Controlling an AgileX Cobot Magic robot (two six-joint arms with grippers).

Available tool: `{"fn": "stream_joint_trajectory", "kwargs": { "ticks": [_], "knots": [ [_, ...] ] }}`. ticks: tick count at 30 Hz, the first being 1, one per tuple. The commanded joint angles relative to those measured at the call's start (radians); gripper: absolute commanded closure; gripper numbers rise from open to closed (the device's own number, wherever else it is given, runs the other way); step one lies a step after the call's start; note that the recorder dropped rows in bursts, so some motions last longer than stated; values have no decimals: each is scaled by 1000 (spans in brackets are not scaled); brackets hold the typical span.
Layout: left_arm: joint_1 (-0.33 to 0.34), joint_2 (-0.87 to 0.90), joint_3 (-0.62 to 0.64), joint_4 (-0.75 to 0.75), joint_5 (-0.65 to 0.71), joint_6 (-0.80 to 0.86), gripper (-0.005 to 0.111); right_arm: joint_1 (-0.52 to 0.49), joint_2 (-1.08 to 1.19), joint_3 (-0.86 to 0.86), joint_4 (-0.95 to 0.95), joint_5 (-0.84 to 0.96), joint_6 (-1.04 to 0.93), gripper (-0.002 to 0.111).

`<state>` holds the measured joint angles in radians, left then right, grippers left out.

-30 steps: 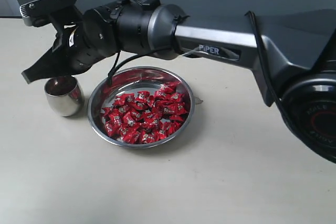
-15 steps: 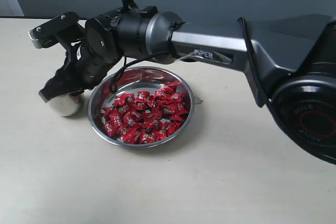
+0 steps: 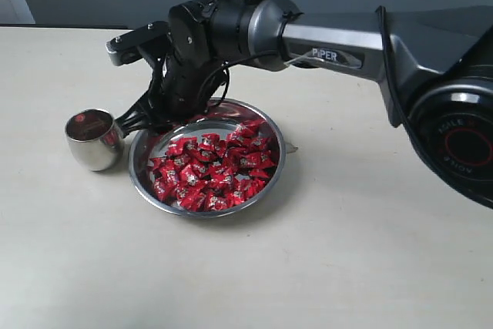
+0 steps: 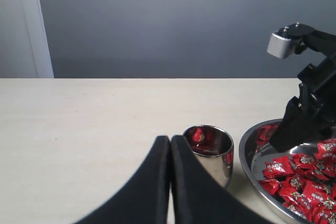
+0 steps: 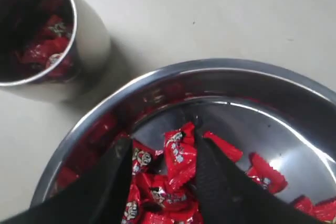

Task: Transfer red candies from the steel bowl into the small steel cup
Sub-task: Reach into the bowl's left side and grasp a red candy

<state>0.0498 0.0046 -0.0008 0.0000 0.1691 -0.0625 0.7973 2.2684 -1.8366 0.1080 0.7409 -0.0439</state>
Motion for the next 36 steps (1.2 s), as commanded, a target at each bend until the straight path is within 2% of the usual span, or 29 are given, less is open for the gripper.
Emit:
{"fn": "stream_joint_trajectory", "kwargs": {
  "ticks": [1, 11, 14, 19, 26, 27, 28, 32, 36],
  "knots": [
    [-5, -5, 1, 0, -6, -4, 106, -7, 31, -4, -1, 21, -15, 59],
    [-5, -5, 1, 0, -6, -4, 106, -7, 86, -4, -1, 5, -13, 60],
    [-5, -5, 1, 0, -6, -4, 106, -7, 81, -4, -1, -3, -13, 74],
    [-5, -5, 1, 0, -6, -4, 106, -7, 52, -4, -1, -41, -9, 109],
    [-5, -5, 1, 0, -6, -4, 106, -7, 30, -4, -1, -56, -38, 108],
    [-5, -5, 1, 0, -6, -4, 106, -7, 32, -4, -1, -56, -60, 105],
    [-5, -5, 1, 0, -6, -4, 106, -7, 34, -4, 37, -58, -98, 95],
    [-5, -5, 1, 0, -6, -4, 106, -7, 54, -4, 108, -80, -164, 67],
    [-5, -5, 1, 0, -6, -4, 106, -7, 88, -4, 110, -85, -164, 66]
  ]
}}
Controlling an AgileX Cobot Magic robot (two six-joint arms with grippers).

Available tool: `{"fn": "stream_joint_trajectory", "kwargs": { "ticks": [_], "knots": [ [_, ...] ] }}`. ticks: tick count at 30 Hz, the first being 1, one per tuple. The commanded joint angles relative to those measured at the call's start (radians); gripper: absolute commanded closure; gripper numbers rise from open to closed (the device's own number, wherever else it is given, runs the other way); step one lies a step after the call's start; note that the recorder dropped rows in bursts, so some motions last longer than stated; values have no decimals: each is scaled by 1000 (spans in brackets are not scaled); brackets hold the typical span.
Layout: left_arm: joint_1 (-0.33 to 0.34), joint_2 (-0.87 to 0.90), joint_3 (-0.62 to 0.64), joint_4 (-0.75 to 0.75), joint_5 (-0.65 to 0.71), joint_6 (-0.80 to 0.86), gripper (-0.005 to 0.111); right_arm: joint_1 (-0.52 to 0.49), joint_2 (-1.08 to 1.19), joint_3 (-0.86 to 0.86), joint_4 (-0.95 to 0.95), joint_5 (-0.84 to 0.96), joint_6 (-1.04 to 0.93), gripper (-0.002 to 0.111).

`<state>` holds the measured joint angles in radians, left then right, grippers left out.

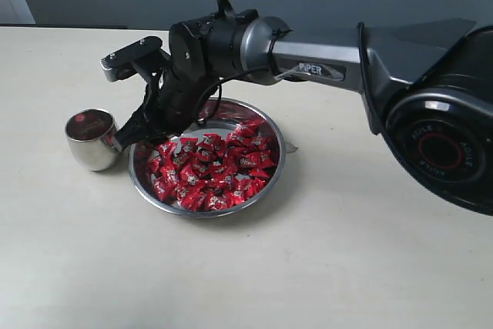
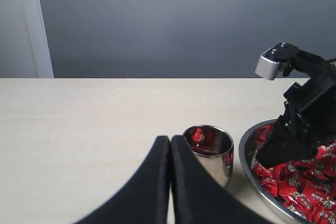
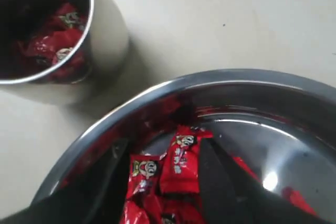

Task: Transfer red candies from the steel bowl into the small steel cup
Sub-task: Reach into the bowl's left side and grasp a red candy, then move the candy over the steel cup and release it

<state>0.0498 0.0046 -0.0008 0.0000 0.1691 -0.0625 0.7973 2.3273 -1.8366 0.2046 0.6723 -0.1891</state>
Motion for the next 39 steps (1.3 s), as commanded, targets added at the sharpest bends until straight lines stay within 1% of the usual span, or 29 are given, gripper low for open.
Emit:
{"fn": "stream_joint_trajectory", "kwargs": {
  "ticks": [1, 8, 11, 13, 15, 22, 26, 37, 39],
  "knots": [
    [-5, -5, 1, 0, -6, -4, 106, -7, 36, -4, 11, -16, -19, 67],
    [-5, -5, 1, 0, -6, -4, 106, -7, 45, -4, 7, -30, -19, 69],
    [-5, -5, 1, 0, -6, -4, 106, -7, 47, -4, 5, -30, -19, 76],
    [-5, -5, 1, 0, -6, -4, 106, -7, 53, -4, 3, -30, -19, 85],
    [-5, -5, 1, 0, -6, -4, 106, -7, 57, -4, 3, -30, -19, 91],
    [-5, -5, 1, 0, -6, -4, 106, -7, 62, -4, 1, -30, -19, 97],
    [-5, -5, 1, 0, -6, -4, 106, -7, 47, -4, 1, -30, -19, 109],
    [-5, -5, 1, 0, -6, -4, 106, -7, -65, -4, 7, -40, -19, 109],
    [-5, -5, 1, 0, -6, -4, 106, -3, -99, -4, 44, -64, -19, 109]
  ]
}}
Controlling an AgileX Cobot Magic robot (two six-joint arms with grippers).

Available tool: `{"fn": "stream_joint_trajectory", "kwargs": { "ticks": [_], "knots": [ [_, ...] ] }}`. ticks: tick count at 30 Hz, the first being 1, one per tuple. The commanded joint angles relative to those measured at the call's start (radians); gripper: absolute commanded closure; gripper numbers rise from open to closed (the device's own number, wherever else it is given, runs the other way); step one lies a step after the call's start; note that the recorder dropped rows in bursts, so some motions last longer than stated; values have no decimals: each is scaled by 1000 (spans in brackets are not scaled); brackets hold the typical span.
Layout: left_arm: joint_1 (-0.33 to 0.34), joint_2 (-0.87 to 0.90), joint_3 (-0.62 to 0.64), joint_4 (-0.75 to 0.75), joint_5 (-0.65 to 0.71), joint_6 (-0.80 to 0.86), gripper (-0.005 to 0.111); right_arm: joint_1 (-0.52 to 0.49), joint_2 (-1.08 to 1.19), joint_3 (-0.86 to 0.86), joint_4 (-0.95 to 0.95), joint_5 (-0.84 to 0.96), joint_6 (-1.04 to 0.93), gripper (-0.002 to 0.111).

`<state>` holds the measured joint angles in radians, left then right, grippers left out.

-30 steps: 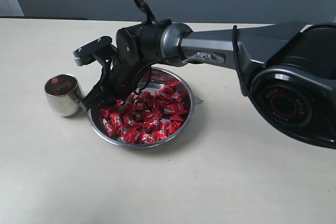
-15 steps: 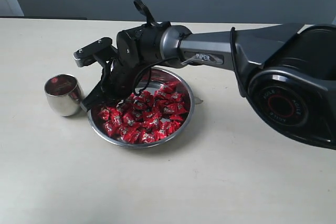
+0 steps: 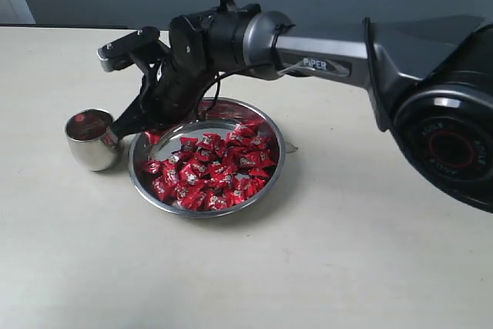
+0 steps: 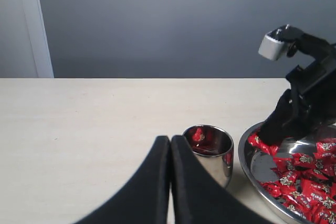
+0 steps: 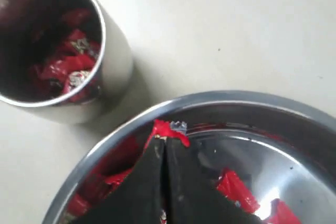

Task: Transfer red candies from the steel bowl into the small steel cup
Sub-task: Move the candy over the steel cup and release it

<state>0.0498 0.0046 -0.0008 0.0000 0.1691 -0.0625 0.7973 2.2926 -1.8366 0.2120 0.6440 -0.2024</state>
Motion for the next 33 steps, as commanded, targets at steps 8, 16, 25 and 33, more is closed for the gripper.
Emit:
{"fn": "stream_joint_trajectory", "kwargs": {
  "ticks": [8, 16, 25, 33],
  "knots": [
    [-5, -5, 1, 0, -6, -4, 106, 78, -57, -4, 257, -302, -112, 109],
    [-5, -5, 1, 0, -6, -4, 106, 86, -14, -4, 258, -315, -120, 75],
    [-5, -5, 1, 0, -6, -4, 106, 56, -34, -4, 117, -141, -89, 70],
    [-5, -5, 1, 0, -6, -4, 106, -30, -32, -4, -16, 49, 27, 70]
  ]
}}
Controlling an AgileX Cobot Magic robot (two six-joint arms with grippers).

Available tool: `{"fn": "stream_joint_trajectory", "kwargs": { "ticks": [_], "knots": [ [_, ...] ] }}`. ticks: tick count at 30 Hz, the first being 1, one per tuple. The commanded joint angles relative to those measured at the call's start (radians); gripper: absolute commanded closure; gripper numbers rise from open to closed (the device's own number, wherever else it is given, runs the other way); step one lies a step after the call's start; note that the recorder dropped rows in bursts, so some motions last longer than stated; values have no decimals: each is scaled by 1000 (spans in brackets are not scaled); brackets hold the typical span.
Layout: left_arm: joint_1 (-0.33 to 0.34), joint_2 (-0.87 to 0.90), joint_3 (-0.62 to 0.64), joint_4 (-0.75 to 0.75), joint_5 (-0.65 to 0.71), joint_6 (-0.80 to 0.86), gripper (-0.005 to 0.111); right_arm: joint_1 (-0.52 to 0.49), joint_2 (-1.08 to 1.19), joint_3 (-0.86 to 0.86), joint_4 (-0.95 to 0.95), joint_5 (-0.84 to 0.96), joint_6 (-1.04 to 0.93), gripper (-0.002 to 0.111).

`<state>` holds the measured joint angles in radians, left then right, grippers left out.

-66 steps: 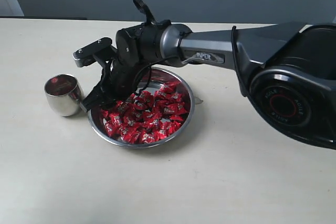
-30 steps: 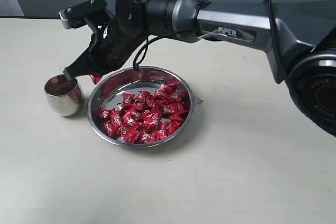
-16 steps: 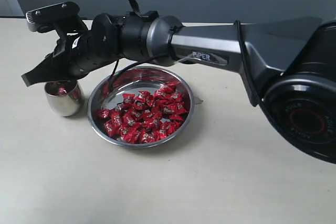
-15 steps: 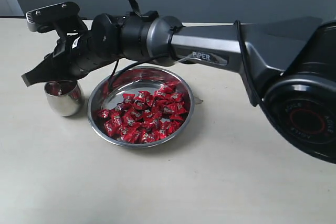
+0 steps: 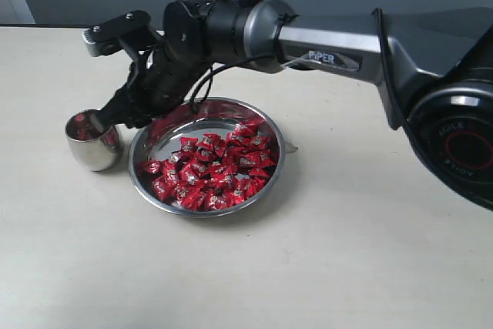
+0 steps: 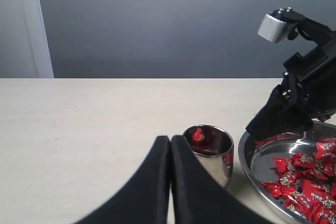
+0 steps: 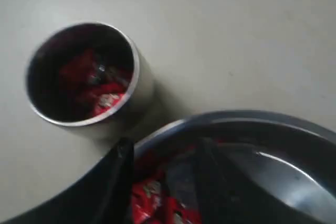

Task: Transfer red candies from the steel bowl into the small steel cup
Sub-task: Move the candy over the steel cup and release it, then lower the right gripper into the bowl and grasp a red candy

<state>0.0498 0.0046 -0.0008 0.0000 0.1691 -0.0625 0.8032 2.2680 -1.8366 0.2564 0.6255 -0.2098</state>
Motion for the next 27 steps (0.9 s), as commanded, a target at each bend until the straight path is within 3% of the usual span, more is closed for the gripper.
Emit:
{"fn": "stream_joint_trajectory", "kwargs": {
  "ticks": [1, 23, 27],
  "knots": [
    [-5, -5, 1, 0, -6, -4, 106, -44, -7, -4, -73, 78, 35, 70],
    [-5, -5, 1, 0, -6, -4, 106, -48, 80, -4, -151, 151, 110, 70],
    [-5, -5, 1, 0, -6, -4, 106, -48, 90, -4, -154, 151, 110, 78]
  ]
}}
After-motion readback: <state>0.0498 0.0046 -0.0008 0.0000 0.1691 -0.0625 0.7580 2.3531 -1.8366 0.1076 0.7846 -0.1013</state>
